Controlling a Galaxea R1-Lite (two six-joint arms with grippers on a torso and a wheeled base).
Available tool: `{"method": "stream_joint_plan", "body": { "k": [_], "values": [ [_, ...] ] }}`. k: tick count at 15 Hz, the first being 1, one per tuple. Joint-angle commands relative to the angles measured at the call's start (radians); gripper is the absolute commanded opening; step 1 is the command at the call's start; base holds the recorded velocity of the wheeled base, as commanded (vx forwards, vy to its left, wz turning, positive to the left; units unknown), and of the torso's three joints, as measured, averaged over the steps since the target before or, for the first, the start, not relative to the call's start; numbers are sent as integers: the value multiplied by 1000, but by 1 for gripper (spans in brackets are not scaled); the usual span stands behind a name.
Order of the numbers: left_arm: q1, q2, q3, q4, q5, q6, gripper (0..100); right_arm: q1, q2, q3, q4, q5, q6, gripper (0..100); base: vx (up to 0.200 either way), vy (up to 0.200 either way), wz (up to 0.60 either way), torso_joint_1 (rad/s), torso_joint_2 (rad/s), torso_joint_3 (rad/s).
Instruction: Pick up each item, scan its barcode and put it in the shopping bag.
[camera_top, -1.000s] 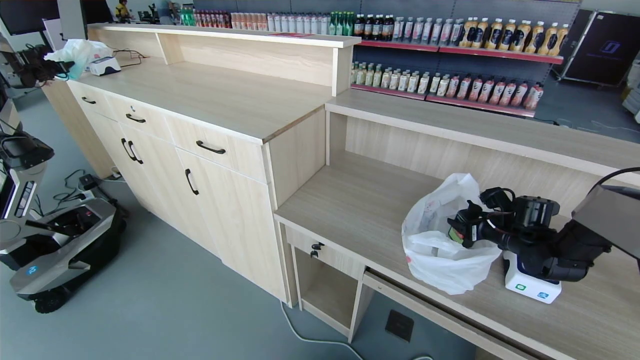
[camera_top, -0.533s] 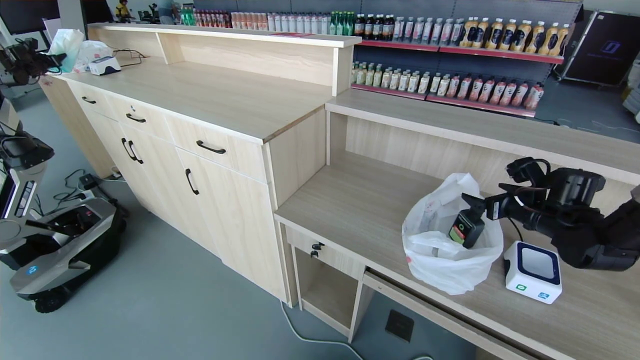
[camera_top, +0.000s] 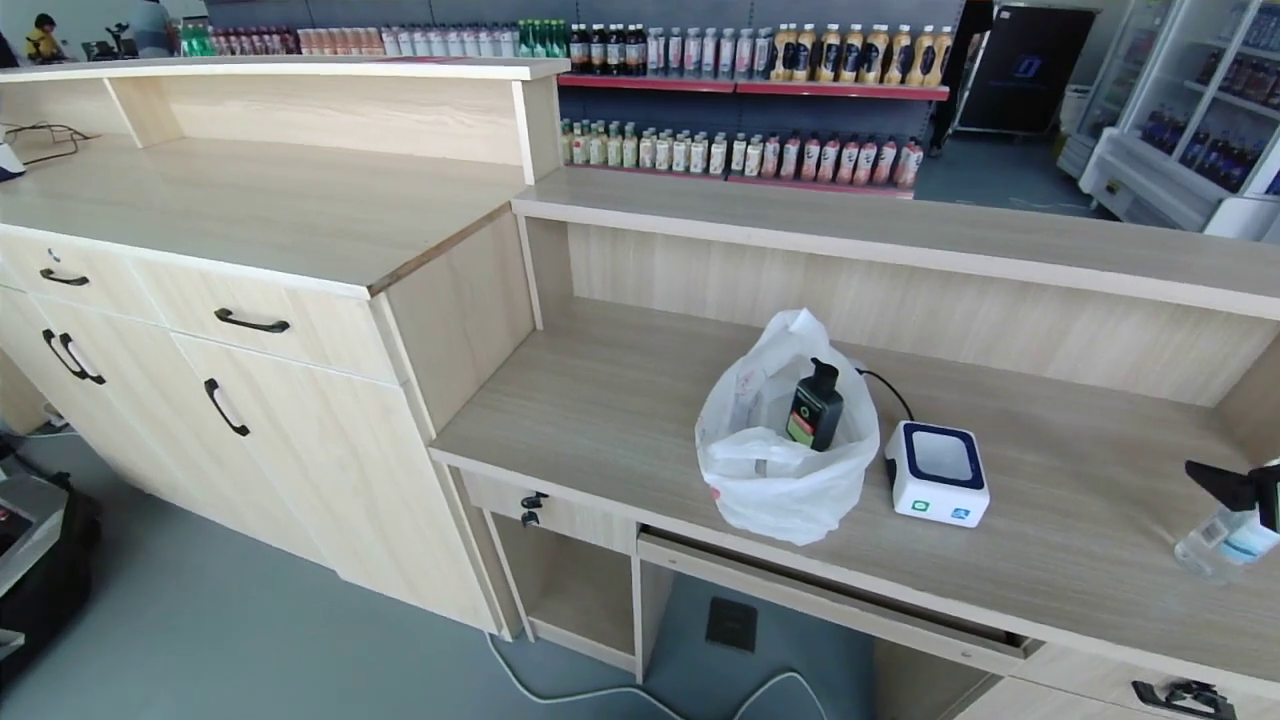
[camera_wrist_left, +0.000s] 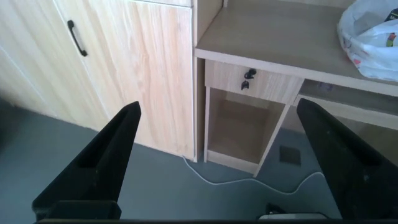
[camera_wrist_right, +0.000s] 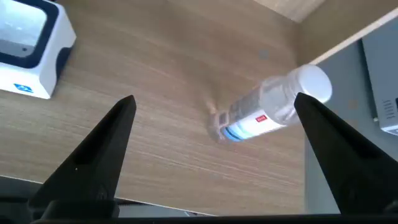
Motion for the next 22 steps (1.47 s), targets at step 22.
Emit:
{"method": "stream_joint_plan", "body": {
  "k": [22],
  "values": [
    [1,0,0,-1,0,0,100,21,567,-149,-460,108,198,100,0,0,-82,-19,36,16]
  ]
}}
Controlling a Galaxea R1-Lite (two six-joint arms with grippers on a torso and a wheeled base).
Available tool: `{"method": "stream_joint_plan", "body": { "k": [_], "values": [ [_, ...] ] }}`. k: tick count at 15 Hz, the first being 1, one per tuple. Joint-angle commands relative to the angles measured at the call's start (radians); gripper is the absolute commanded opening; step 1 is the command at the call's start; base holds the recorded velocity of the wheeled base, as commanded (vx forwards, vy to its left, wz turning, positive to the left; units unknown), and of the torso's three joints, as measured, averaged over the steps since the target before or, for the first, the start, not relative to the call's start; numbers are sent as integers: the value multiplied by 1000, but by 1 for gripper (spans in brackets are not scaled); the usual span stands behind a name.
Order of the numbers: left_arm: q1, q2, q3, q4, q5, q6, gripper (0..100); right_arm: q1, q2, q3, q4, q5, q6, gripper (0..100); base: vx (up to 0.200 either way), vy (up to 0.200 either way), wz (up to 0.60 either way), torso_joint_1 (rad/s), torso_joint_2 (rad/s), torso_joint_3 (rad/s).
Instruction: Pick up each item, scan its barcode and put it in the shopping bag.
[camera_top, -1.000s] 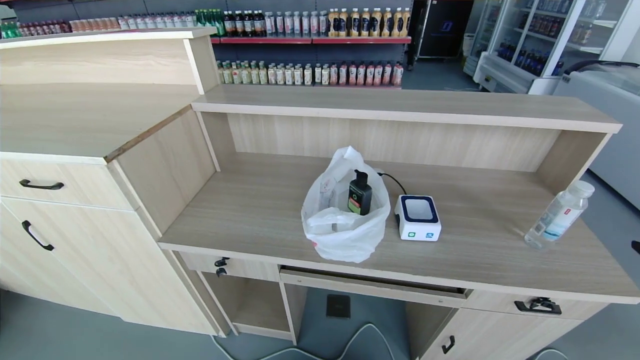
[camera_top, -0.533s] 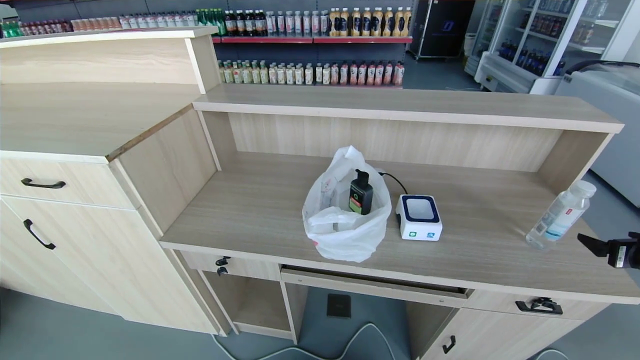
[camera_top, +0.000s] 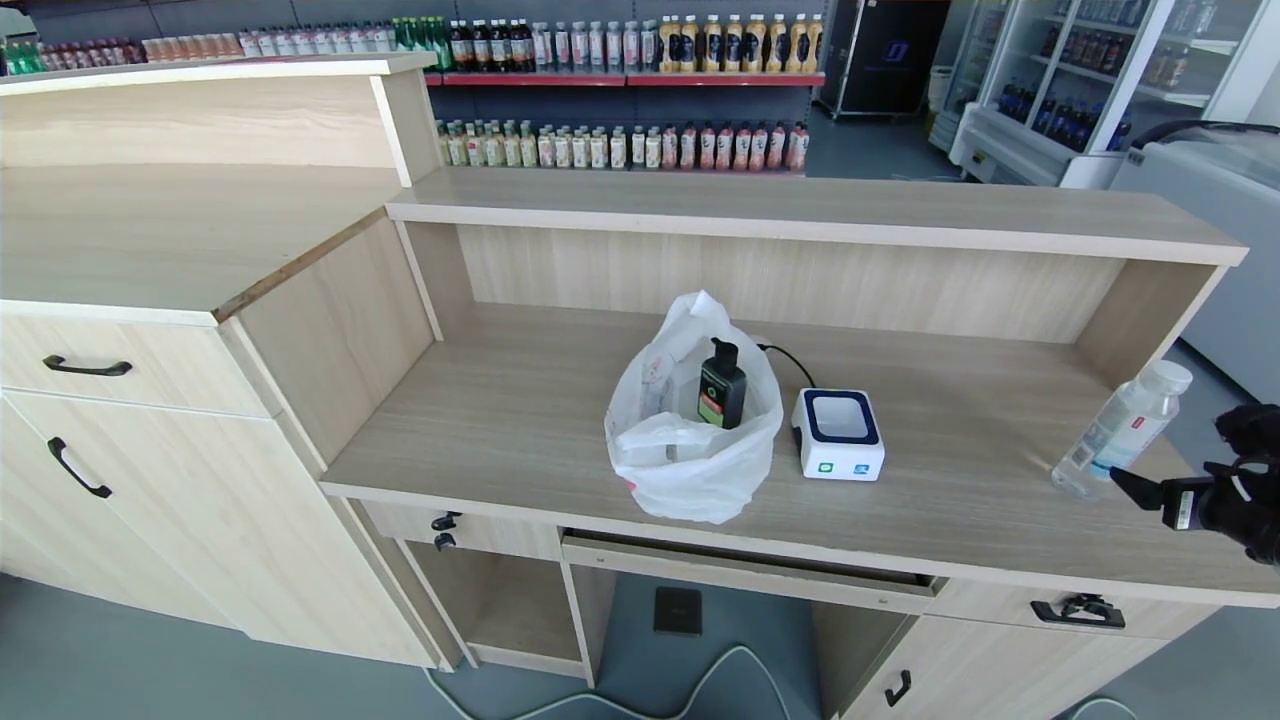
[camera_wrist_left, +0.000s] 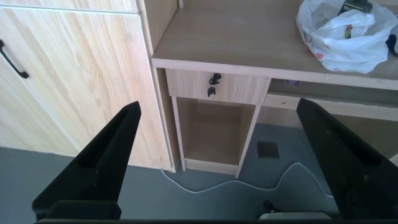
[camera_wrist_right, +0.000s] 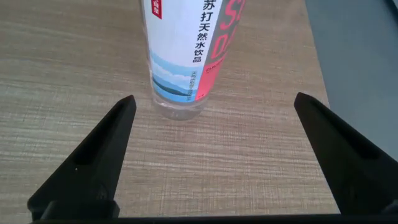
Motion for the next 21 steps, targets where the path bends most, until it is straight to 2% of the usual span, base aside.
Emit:
{"method": "stream_joint_plan", "body": {
  "k": [1,5,11,21],
  "values": [
    [0,0,0,0,0,0,100,16,34,-25,-2,0,12,100,0,0,0,0,0,0],
    [0,0,0,0,0,0,100,29,40,-48,-2,0,30,100,0,0,0,0,0,0],
    [0,0,0,0,0,0,100,66,71,-162,4,0,50,100,0,0,0,0,0,0],
    [0,2,0,0,0,0,100,112,140,-222,-7,0,52,100,0,0,0,0,0,0]
  ]
}}
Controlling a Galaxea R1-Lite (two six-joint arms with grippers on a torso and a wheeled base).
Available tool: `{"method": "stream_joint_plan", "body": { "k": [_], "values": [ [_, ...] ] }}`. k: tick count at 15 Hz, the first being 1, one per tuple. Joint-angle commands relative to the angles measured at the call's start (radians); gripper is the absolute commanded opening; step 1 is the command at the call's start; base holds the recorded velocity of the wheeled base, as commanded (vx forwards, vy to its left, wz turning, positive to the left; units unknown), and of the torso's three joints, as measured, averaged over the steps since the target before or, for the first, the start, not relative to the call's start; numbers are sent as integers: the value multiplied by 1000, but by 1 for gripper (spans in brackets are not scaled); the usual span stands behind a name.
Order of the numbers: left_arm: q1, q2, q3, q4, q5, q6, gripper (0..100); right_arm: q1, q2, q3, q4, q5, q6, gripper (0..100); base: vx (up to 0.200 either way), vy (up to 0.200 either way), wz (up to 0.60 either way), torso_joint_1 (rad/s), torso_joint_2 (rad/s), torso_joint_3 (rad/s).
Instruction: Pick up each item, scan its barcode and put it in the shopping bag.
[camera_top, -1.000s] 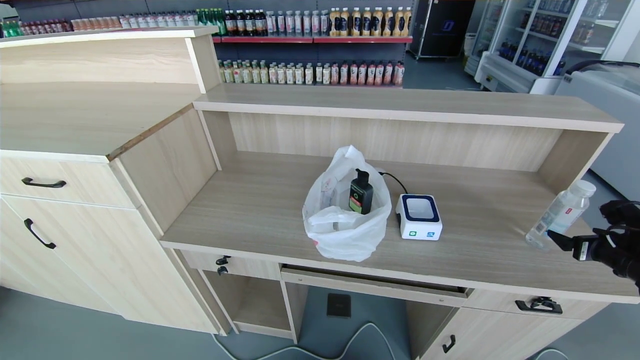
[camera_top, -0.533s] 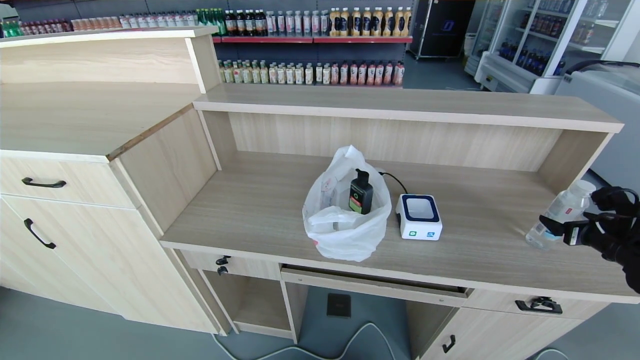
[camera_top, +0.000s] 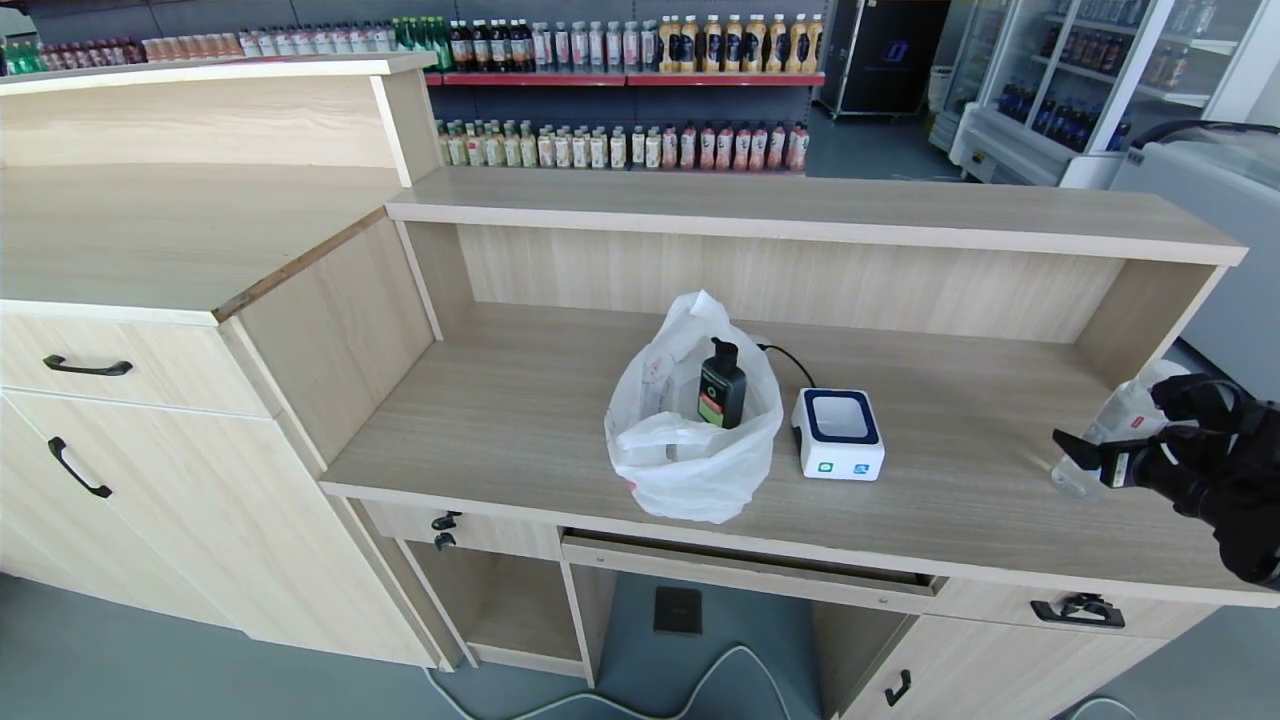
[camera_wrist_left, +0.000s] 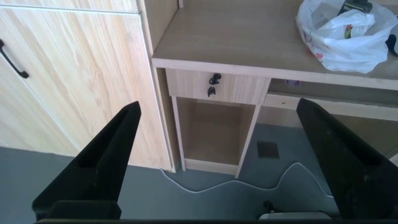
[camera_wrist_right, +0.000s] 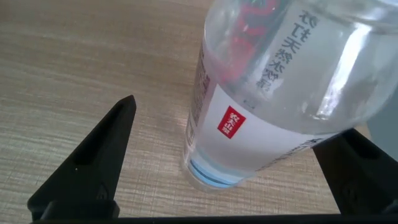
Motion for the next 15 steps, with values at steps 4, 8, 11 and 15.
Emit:
{"method": "stream_joint_plan", "body": {
  "k": [4,8,11,15],
  "values": [
    [0,2,0,0,0,0,100,10,19,-24,0,2,0,100,0,0,0,0,0,0],
    [0,0,0,0,0,0,100,18,26,-47,1,2,32,100,0,0,0,0,0,0],
    [0,0,0,0,0,0,100,24,32,-49,0,2,57,100,0,0,0,0,0,0],
    [0,2,0,0,0,0,100,24,32,-49,-2,4,58,100,0,0,0,0,0,0]
  ]
}}
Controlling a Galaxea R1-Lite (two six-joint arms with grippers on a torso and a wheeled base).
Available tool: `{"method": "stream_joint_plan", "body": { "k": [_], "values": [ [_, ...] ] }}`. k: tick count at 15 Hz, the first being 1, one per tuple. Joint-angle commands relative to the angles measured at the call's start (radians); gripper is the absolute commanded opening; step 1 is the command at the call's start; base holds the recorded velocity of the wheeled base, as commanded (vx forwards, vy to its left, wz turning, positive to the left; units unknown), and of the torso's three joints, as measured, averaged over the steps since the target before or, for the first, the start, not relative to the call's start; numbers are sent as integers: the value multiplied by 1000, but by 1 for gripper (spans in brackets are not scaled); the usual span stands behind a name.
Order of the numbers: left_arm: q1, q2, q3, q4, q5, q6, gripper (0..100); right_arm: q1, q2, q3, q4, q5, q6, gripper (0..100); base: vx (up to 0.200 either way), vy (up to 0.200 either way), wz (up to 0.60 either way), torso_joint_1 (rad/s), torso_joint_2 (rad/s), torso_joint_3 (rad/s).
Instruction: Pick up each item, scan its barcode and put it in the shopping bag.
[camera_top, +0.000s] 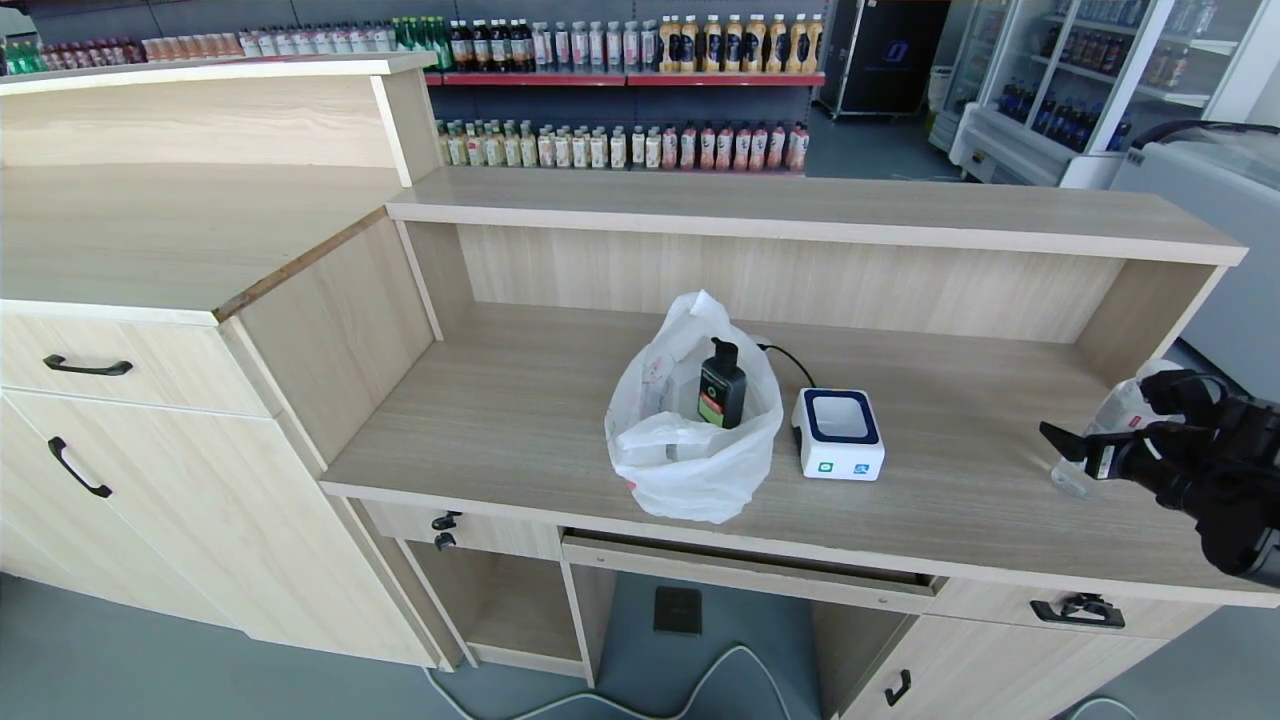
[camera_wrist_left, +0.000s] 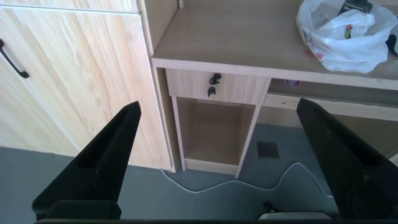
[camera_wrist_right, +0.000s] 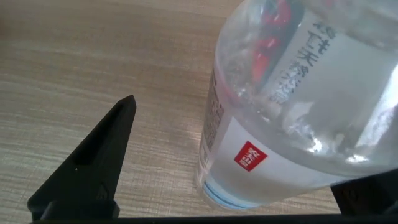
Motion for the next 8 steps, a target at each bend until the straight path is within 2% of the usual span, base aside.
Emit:
{"method": "stream_joint_plan", "body": {
  "k": [1,4,5,8],
  "values": [
    [0,2,0,0,0,0,100,0,1,-2,-8,2,0,100,0,0,0,0,0,0],
    [0,2,0,0,-1,0,100,0,7,-2,-30,5,31,100,0,0,0,0,0,0],
    [0,0,0,0,0,0,100,0,7,-2,-31,5,31,0,0,0,0,0,0,0],
    [0,2,0,0,0,0,100,0,8,-6,-31,5,31,0,0,0,0,0,0,0]
  ]
}}
